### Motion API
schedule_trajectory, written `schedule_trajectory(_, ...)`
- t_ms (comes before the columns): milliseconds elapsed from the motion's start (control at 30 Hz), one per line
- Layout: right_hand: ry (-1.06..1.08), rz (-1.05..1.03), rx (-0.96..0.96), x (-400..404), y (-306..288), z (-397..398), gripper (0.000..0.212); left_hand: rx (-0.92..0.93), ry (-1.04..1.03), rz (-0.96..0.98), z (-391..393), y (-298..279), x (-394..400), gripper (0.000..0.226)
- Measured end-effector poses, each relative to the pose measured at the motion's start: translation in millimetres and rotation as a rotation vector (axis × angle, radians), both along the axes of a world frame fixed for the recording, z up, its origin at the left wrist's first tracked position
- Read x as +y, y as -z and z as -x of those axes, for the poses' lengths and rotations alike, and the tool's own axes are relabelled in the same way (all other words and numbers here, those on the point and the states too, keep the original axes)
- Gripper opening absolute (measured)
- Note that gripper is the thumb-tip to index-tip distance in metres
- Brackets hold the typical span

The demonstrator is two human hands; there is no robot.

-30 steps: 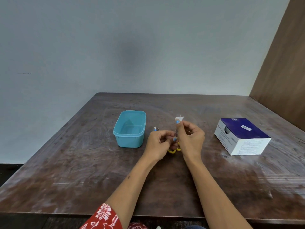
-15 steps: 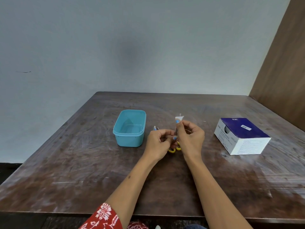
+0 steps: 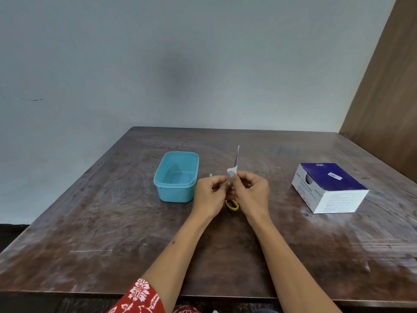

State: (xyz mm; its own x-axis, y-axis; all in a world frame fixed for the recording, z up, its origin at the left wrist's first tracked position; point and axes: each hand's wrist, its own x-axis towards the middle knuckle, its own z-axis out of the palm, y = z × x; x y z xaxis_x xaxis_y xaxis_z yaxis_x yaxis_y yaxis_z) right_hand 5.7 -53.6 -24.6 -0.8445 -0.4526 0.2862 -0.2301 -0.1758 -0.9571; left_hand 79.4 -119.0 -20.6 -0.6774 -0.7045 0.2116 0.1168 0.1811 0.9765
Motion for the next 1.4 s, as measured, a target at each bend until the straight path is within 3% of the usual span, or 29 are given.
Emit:
schedule_trajectory(200, 0.127, 0.041, 0.012, 0.0, 0.8, 5.0, 0.003, -0.011, 0.057, -0.003, -0.2, -1.8, 5.1, 0.015)
schedule_trajectory(333, -0.005, -0.022, 0.05, 1.1, -2.6, -1.5, 0.017, -0.007, -0.001, 0.006, 0.1, 0.2, 0.4, 0.017)
schedule_trajectory(467, 0.093, 0.001, 0.049, 1.4, -2.2, 1.6, 0.003, -0.007, 0.04, 0.002, -0.6, -0.5, 3.9, 0.014)
schedule_trajectory(533, 0.116, 0.012, 0.033, 2.3, -2.2, 2.8, 0.011, -0.008, 0.049, 0.014, -0.9, -0.6, 5.9, 0.014)
schedule_trajectory(600, 0.049, -0.012, 0.038, 2.6, -2.8, 0.6, 0.006, -0.008, 0.025, 0.018, -0.4, 0.4, 3.5, 0.015)
schedule_trajectory(700, -0.024, -0.054, 0.076, 1.7, -2.7, -3.0, 0.019, -0.009, -0.014, 0.018, 0.1, 1.2, 0.6, 0.017)
schedule_trajectory(800, 0.045, -0.038, 0.094, 1.1, -2.5, -0.5, 0.013, -0.006, 0.009, 0.012, 0.6, 1.6, 2.6, 0.017)
schedule_trajectory(933, 0.112, -0.007, 0.081, 2.3, -4.1, -1.2, 0.024, 0.016, 0.019, 0.006, -0.2, 0.2, 3.8, 0.017)
schedule_trajectory(1133, 0.011, 0.028, -0.002, 5.6, -7.0, -1.6, 0.006, 0.018, -0.026, 0.018, 0.7, 1.0, 2.0, 0.016)
schedule_trajectory(1400, 0.061, -0.023, 0.063, 4.7, -6.7, -2.4, 0.02, 0.006, -0.017, 0.012, 0.4, 1.3, 1.7, 0.02)
